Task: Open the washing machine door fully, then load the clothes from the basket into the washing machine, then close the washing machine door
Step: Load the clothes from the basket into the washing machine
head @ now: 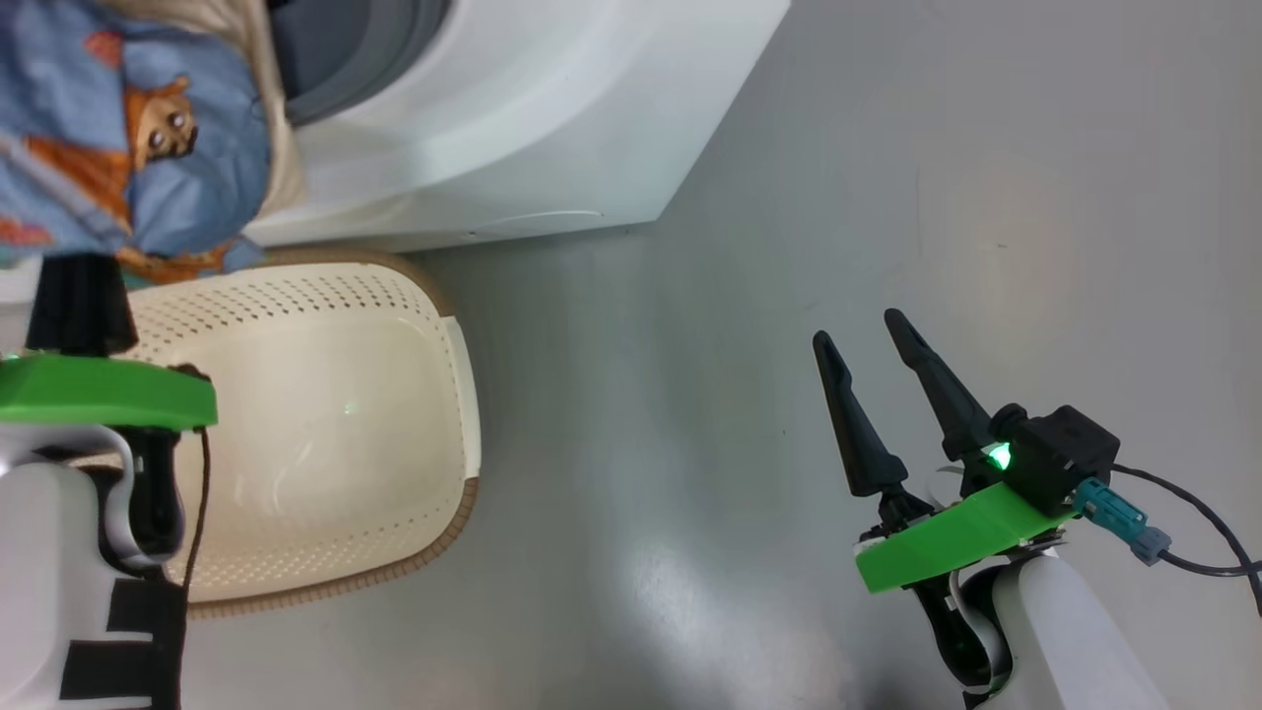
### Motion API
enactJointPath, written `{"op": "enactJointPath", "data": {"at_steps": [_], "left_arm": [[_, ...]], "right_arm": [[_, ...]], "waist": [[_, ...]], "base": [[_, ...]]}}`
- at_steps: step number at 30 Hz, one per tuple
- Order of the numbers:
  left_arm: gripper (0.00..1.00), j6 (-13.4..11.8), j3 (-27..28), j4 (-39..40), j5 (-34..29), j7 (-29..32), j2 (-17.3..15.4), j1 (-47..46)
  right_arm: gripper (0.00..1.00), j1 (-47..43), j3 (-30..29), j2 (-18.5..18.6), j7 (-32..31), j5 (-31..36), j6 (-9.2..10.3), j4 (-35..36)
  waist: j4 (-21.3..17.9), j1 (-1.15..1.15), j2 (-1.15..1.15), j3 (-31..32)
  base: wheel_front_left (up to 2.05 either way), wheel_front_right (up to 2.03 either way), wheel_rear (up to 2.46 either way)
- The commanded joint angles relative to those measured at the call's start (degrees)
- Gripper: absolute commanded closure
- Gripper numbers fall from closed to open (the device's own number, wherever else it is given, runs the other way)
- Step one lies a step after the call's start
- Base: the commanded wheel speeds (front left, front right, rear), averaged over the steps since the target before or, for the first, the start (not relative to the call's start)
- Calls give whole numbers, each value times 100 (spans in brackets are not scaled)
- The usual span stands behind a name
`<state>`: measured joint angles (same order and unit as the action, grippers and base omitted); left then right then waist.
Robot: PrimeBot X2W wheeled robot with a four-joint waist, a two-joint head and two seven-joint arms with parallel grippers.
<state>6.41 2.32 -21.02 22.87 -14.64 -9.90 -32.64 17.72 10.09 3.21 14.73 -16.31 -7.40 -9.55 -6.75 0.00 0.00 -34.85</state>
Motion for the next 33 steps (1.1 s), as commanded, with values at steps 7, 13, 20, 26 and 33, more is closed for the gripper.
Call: {"op": "enactJointPath", "data": {"at_steps": [7,13,20,26,33], "left_arm": [[100,36,160,435,-16,141,-441,-230],[100,-20,84,403,-100,518,-686,-850],[100,-73,-63,-8,-188,851,-826,-1606],[100,-78,-151,-566,-265,1002,-992,-2225],[100,-37,-390,-1049,-381,1165,-1091,-2794]], "right_arm": [[0,-130,193,-34,27,-45,-9,39],[0,-165,241,-34,27,-122,-9,26],[0,-143,324,-34,27,-221,-9,26],[0,-119,344,-34,27,-271,-9,43],[0,-77,341,-34,27,-318,-9,82]], "waist": [[-79,0,0,181],[-223,0,0,204],[-384,0,0,133],[-511,0,0,-13],[-561,0,0,-242]], "base": [[0,0,0],[0,0,0],[0,0,0],[0,0,0],[0,0,0]]}}
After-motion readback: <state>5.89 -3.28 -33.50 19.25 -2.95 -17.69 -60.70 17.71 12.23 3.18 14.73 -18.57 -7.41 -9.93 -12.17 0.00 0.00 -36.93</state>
